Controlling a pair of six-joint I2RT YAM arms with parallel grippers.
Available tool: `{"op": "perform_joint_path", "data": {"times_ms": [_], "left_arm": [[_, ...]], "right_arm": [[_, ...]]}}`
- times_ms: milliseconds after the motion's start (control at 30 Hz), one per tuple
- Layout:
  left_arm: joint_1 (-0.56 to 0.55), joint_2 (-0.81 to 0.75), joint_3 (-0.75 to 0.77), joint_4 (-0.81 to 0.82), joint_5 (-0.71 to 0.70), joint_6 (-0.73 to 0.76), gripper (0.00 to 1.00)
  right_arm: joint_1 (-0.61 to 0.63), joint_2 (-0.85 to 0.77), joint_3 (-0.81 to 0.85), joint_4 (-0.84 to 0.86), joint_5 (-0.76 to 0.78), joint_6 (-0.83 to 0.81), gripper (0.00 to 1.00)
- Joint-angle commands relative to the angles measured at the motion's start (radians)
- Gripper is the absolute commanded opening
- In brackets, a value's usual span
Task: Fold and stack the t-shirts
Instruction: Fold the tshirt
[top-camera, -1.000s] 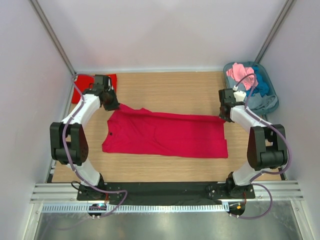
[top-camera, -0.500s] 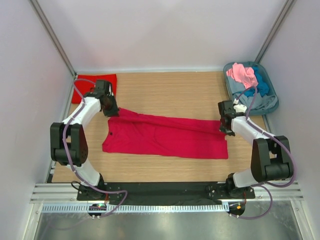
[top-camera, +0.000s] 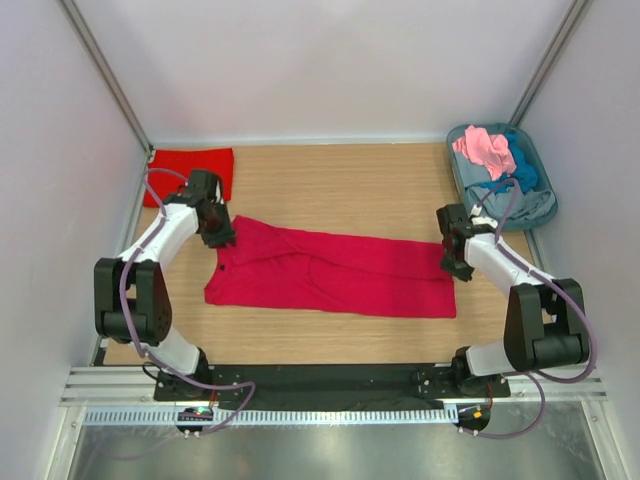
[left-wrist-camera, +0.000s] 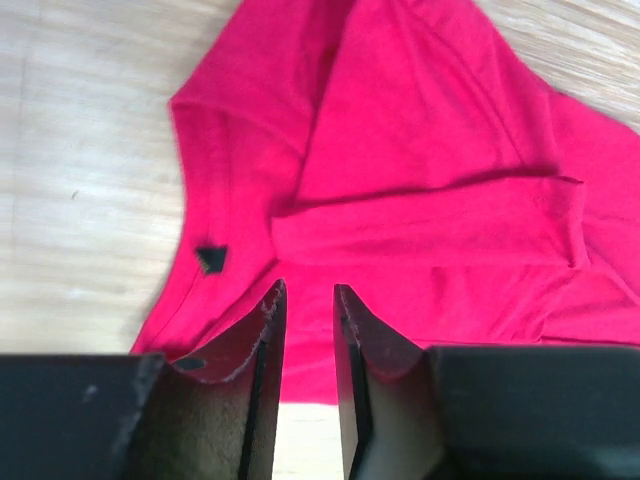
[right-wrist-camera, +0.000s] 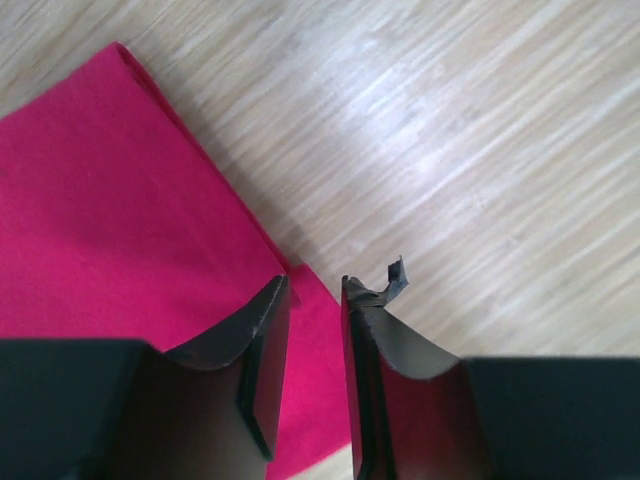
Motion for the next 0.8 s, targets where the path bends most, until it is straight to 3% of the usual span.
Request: {"op": "perform_joint_path", "data": {"times_ms": [0,100,233,400,467,767], "left_arm": [[0.005,-0.078,0.056,-0.078,-0.095,-0.019,0.28],[0.007,-0.093,0.105,-0.097,-0.101,-0.067,0.31],[-0.005,-0.076,0.127,-0.068,0.012,-0.116,0.32],[-0.027,-0.014,0.104,-0.092,-0.003,-0.125,0.37],[-0.025,-0.003,0.077,-0.079,0.006,-0.128,0.44],[-0.024,0.118,0.020,-0.036,0.025,-0.170,0.45]], "right_arm": [[0.005,-0.070,0.083,-0.142,0.020,0.072,0.35],[0.005,-0.093,0.092,-0.130,-0.055,0.070,0.38],[0.008,-0.057,0.083,-0.057,-0.171,0.058,0.38],[0.007,-0.009,0.077,-0.093,-0.158,0.084,0.41],[0.007,-0.021,0.056,-0.075,-0.162,0.078,0.46],[-0.002,0.067,0.017,0.019,-0.065,-0.008,0.44]]}}
